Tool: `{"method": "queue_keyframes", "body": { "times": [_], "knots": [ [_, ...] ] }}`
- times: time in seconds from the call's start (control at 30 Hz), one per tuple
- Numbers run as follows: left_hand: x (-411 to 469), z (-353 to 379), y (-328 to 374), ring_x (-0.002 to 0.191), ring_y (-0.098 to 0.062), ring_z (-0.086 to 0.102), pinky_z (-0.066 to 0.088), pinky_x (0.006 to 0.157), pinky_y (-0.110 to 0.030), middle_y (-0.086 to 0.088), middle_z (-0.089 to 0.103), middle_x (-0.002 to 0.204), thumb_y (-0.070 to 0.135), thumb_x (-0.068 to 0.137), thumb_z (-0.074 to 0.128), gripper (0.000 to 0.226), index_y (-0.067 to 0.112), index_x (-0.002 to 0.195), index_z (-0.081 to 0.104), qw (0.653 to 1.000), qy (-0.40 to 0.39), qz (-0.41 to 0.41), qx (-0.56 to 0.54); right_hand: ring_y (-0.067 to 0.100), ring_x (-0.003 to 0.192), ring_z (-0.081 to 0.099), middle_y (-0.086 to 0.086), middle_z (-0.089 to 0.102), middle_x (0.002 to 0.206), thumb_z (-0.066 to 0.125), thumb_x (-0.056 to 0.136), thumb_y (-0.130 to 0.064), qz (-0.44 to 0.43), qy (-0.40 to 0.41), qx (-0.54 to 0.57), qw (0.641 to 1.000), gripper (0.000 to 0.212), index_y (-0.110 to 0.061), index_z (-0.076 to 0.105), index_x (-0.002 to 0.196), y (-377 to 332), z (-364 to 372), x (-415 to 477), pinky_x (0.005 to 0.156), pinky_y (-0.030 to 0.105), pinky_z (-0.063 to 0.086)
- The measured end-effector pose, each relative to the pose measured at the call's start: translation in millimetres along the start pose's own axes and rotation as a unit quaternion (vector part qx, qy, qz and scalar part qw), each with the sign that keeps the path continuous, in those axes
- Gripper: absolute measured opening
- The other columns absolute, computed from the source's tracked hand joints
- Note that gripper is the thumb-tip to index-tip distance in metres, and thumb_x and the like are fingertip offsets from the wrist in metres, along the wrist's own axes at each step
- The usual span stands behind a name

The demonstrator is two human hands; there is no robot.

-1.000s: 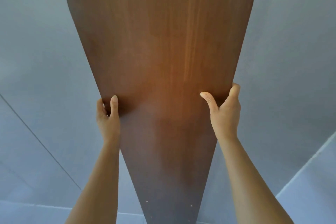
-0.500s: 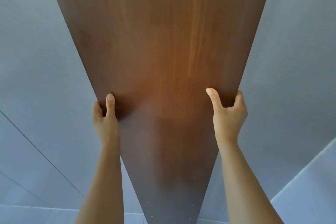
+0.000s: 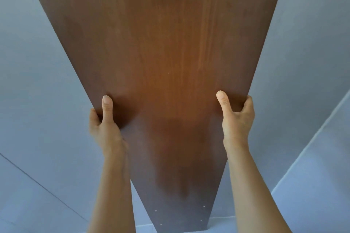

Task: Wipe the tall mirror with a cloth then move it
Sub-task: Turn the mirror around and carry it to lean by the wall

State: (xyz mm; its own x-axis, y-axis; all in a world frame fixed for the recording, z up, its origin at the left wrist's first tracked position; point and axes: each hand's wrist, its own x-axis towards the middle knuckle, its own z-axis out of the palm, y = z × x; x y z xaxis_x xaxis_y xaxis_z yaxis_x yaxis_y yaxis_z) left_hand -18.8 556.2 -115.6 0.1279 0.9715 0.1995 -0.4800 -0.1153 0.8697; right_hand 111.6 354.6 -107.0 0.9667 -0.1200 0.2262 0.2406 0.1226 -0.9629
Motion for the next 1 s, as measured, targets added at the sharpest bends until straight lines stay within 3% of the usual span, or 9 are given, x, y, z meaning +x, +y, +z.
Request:
{"method": "queue_keyframes", "body": {
  "times": [0.17, 0.27, 0.4, 0.57, 0.63, 0.73, 0.83, 1.0],
  "knots": [
    [3.9, -1.7, 0.7, 0.069, -0.005, 0.035, 0.029, 0.071, -0.02, 0.015, 0.038, 0.07, 0.05, 0.086, 0.07, 0.046, 0.026, 0.064, 0.037, 0.999, -0.022, -0.014, -0.038, 0.005, 0.1, 0.062, -0.009, 0.066, 0.108, 0.077, 0.074, -0.043, -0.006, 0.024, 0.009, 1.0, 0.052, -0.017, 0.057, 0.115, -4.2, -5.7, -13.1, 0.091, 0.022, 0.047],
    [7.3, 2.0, -0.6, 0.069, -0.003, 0.04, 0.033, 0.075, -0.022, 0.017, 0.043, 0.07, 0.053, 0.083, 0.071, 0.042, 0.028, 0.064, 0.043, 0.997, -0.042, -0.032, -0.049, 0.01, 0.105, 0.062, -0.004, 0.066, 0.114, 0.078, 0.073, -0.044, -0.006, 0.052, 0.013, 0.999, 0.06, -0.014, 0.055, 0.121, -7.0, -10.4, -22.2, 0.096, 0.026, 0.048],
    [7.1, 15.2, 3.4, 0.074, -0.006, 0.039, 0.034, 0.077, -0.02, 0.015, 0.044, 0.074, 0.053, 0.083, 0.073, 0.043, 0.028, 0.066, 0.043, 0.994, -0.081, -0.046, -0.062, 0.005, 0.096, 0.063, -0.011, 0.067, 0.102, 0.079, 0.074, -0.04, -0.008, 0.096, 0.011, 0.995, 0.039, -0.022, 0.059, 0.103, -14.7, -24.5, -31.3, 0.086, 0.019, 0.048],
    [-14.7, 44.3, 12.7, 0.063, -0.005, 0.032, 0.027, 0.063, -0.019, 0.016, 0.036, 0.061, 0.048, 0.085, 0.072, 0.051, 0.025, 0.062, 0.033, 0.986, -0.138, -0.066, -0.067, -0.007, 0.09, 0.061, -0.017, 0.066, 0.099, 0.078, 0.074, -0.041, -0.004, 0.166, 0.015, 0.986, 0.038, -0.026, 0.059, 0.103, -31.8, -58.6, -37.0, 0.08, 0.01, 0.045],
    [-27.8, 55.9, 16.9, 0.06, -0.005, 0.031, 0.026, 0.061, -0.02, 0.017, 0.035, 0.056, 0.047, 0.086, 0.072, 0.053, 0.024, 0.06, 0.032, 0.983, -0.157, -0.076, -0.059, -0.007, 0.095, 0.061, -0.017, 0.066, 0.104, 0.078, 0.072, -0.045, 0.0, 0.19, 0.012, 0.982, 0.044, -0.028, 0.059, 0.109, -38.9, -74.7, -38.8, 0.085, 0.013, 0.046],
    [-48.6, 67.6, 23.9, 0.061, -0.006, 0.033, 0.028, 0.063, -0.022, 0.017, 0.037, 0.056, 0.048, 0.085, 0.073, 0.052, 0.024, 0.06, 0.034, 0.976, -0.185, -0.092, -0.073, 0.007, 0.11, 0.06, -0.007, 0.064, 0.119, 0.078, 0.066, -0.055, 0.002, 0.226, 0.012, 0.974, 0.07, -0.019, 0.057, 0.123, -50.0, -98.7, -46.8, 0.099, 0.029, 0.048],
    [-72.2, 75.4, 31.0, 0.058, -0.006, 0.029, 0.025, 0.059, -0.021, 0.017, 0.035, 0.051, 0.045, 0.087, 0.073, 0.055, 0.023, 0.06, 0.031, 0.972, -0.202, -0.095, -0.078, 0.001, 0.098, 0.063, -0.011, 0.067, 0.107, 0.078, 0.072, -0.047, -0.009, 0.246, 0.006, 0.969, 0.045, -0.025, 0.061, 0.107, -62.1, -124.7, -55.1, 0.091, 0.022, 0.049],
    [-130.8, 84.7, 42.2, 0.06, -0.009, 0.029, 0.026, 0.061, -0.023, 0.015, 0.034, 0.056, 0.051, 0.083, 0.074, 0.056, 0.023, 0.061, 0.031, 0.957, -0.249, -0.124, -0.085, 0.008, 0.101, 0.063, -0.007, 0.067, 0.111, 0.077, 0.071, -0.051, -0.022, 0.298, -0.007, 0.954, 0.05, -0.021, 0.061, 0.109, -80.2, -189.2, -80.1, 0.089, 0.022, 0.048]
  ]
}}
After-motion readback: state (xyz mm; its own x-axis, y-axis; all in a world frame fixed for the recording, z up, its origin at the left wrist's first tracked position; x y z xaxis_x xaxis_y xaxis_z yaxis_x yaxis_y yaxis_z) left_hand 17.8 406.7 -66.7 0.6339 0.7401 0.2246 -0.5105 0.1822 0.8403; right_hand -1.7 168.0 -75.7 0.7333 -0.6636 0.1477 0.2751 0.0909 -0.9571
